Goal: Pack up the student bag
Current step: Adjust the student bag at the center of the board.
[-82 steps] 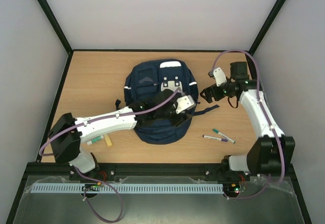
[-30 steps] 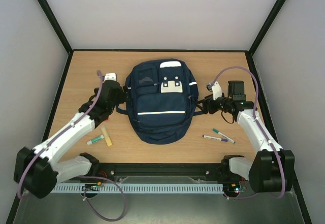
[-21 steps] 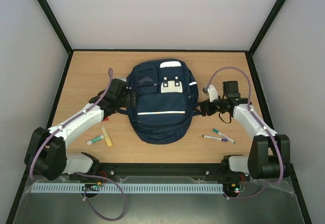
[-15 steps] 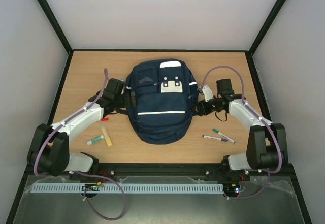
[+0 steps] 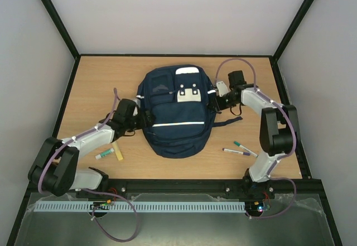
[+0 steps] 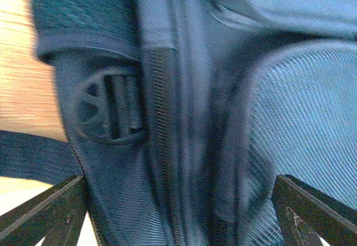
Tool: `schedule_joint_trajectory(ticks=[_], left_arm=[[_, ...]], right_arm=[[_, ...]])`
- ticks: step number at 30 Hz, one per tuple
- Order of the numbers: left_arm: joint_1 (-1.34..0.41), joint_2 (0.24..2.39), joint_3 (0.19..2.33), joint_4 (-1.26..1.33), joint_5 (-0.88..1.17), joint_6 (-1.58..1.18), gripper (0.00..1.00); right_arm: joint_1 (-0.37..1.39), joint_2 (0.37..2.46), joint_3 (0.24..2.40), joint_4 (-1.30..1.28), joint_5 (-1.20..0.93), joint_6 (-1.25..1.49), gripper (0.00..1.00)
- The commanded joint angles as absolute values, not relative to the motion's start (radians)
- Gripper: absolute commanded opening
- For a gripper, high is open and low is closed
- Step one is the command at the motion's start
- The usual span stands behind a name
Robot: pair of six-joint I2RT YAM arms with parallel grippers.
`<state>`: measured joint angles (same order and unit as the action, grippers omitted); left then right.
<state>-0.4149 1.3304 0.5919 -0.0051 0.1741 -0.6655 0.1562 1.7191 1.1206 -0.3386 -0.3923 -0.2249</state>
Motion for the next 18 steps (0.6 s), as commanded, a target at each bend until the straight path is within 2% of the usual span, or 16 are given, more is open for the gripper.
schedule_joint_trajectory(ticks=[1, 5, 10, 18], left_arm=[[-0.497, 1.346, 0.576, 0.090, 0.242, -0.689, 0.93], [-0.583, 1.387, 0.602, 0.125, 0.227, -0.685, 0.92], [-0.609, 1.418, 0.638, 0.137, 0.173, -0.663, 0.92], [-0.608, 1.308, 0.759, -0.140, 0.006, -0.610, 0.93]], right_arm=[[0.158, 1.815, 1.254, -0.384, -0.367, -0.170, 0.49], [0.158, 1.880, 1.361, -0.401, -0.376, -0.174, 0.47], [0.154, 1.900, 1.448, -0.450, -0.376, -0.173, 0.46], [0.149, 1.684, 1.336, -0.492, -0.335, -0.194, 0.63]])
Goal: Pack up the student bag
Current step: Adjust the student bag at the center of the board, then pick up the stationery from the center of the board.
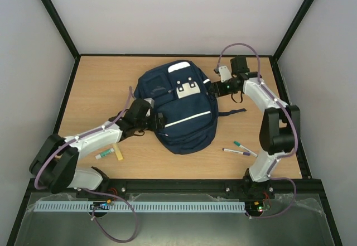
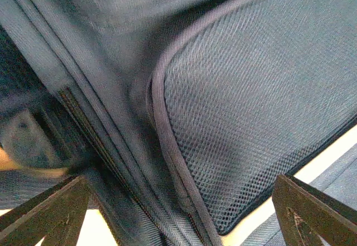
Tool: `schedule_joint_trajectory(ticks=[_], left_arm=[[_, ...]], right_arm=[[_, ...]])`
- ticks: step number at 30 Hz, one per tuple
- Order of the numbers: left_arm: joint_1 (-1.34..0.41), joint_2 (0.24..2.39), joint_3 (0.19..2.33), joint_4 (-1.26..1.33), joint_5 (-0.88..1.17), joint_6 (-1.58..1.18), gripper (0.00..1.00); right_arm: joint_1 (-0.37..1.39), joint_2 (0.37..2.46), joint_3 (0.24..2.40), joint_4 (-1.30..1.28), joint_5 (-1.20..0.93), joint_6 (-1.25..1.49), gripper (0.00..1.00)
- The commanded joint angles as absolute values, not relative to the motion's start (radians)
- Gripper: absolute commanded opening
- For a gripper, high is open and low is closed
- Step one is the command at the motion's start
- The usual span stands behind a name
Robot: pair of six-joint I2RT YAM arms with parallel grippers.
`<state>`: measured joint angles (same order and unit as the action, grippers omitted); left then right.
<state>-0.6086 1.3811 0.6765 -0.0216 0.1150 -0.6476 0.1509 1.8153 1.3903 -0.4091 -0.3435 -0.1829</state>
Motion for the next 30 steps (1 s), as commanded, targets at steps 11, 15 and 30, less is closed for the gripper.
schedule_joint_trajectory(ticks=[11, 15, 30], left_arm=[[-0.602, 1.139, 0.822, -0.644, -0.234, -0.834, 0.92], [-0.594, 1.132, 0.839, -0.796, -0.246, -0.899, 0.88], [-0.592, 1.020, 0.724, -0.922, -0.264, -1.126, 0.74]], right_arm=[[0.149, 1.379, 0.997, -0.384, -0.592, -0.225, 0.66], [0.149, 1.330, 0.937, -0.339, -0.625, -0.239, 0.67], [0.150, 1.367, 0.950, -0.374, -0.732, -0.288, 0.66]])
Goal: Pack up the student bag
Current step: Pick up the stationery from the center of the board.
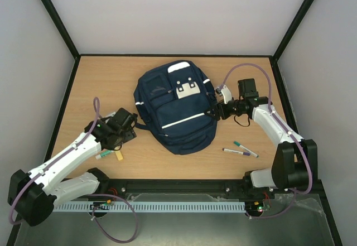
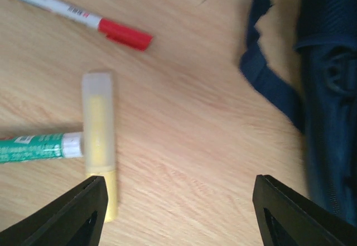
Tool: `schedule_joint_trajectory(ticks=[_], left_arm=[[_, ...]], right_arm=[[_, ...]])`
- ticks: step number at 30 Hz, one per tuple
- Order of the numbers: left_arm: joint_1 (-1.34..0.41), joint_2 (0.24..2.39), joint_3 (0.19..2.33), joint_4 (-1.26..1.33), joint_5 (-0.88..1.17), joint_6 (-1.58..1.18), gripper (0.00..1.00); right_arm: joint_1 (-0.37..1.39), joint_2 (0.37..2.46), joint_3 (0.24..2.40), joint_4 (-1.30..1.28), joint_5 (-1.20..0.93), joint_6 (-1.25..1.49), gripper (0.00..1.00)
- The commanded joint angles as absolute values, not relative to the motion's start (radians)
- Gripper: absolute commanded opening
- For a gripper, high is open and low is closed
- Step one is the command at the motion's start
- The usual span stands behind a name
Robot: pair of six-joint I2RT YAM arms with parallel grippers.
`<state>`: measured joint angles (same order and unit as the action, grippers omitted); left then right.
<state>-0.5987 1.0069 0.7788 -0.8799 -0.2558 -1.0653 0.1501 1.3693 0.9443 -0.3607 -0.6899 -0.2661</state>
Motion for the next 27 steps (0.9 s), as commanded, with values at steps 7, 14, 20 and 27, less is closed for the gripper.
schedule_joint_trajectory(ticks=[7, 14, 20, 27], left_arm=[[-0.593, 1.051, 0.651, -0.870, -0.267, -1.142, 0.72], [-0.591, 1.067, 0.586, -0.833, -0.255, -1.149, 0.71], [-0.591, 1.096, 0.579, -0.832, -0.255, -1.173, 0.66], [-0.569, 1.136, 0.562, -0.810, -0.245, -1.195, 0.61]], right_arm=[[0.177, 1.340, 0.936, -0.389, -0.715, -0.345, 0.63], [0.248, 1.329, 0.926, -0.402, -0.701, -0.391, 0.64], [0.258, 1.345, 0.930, -0.415, -0.707, -0.404, 0.64], [0.259, 1.348, 0.930, -0.421, -0.709, -0.415, 0.64]])
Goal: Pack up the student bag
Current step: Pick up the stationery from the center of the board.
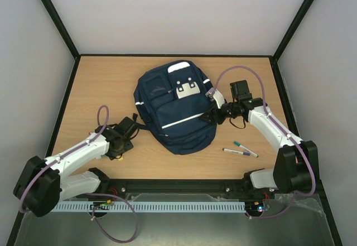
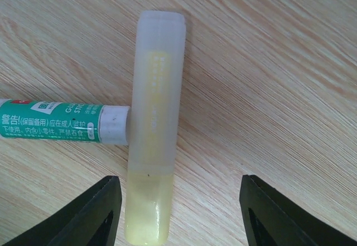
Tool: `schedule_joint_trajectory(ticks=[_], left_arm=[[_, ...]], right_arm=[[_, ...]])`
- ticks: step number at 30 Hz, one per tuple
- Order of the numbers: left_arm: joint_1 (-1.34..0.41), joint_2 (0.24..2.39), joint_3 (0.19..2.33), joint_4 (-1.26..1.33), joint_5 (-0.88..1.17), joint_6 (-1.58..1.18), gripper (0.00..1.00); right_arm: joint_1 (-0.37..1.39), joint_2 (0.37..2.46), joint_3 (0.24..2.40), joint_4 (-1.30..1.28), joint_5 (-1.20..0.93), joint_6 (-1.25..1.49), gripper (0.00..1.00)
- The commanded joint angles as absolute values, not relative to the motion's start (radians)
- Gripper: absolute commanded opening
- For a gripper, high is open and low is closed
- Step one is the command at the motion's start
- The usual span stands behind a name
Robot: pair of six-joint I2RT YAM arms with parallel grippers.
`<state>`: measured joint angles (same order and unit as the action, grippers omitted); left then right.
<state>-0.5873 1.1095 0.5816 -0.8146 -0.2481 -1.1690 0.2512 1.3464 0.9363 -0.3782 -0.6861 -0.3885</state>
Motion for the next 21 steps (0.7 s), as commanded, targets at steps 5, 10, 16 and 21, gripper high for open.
schedule_joint_trajectory(ticks=[5, 10, 16, 21], left_arm=[[-0.537, 1.149, 0.547, -0.778, -0.201, -1.160, 0.59], [-0.491, 1.158, 0.523, -0.752, -0.187, -1.138, 0.55], [-0.464, 1.181, 0.524, -0.732, -0.193, -1.119, 0.51], [-0.462, 1.203, 0.521, -0.710, -0.184, -1.105, 0.44]], right_arm=[[0.259, 1.353, 0.931, -0.426, -0.707, -0.419, 0.64], [0.258, 1.356, 0.931, -0.429, -0.708, -0.425, 0.64], [0.259, 1.362, 0.933, -0.431, -0.714, -0.425, 0.64], [0.259, 1.364, 0.933, -0.433, -0.712, -0.426, 0.64]])
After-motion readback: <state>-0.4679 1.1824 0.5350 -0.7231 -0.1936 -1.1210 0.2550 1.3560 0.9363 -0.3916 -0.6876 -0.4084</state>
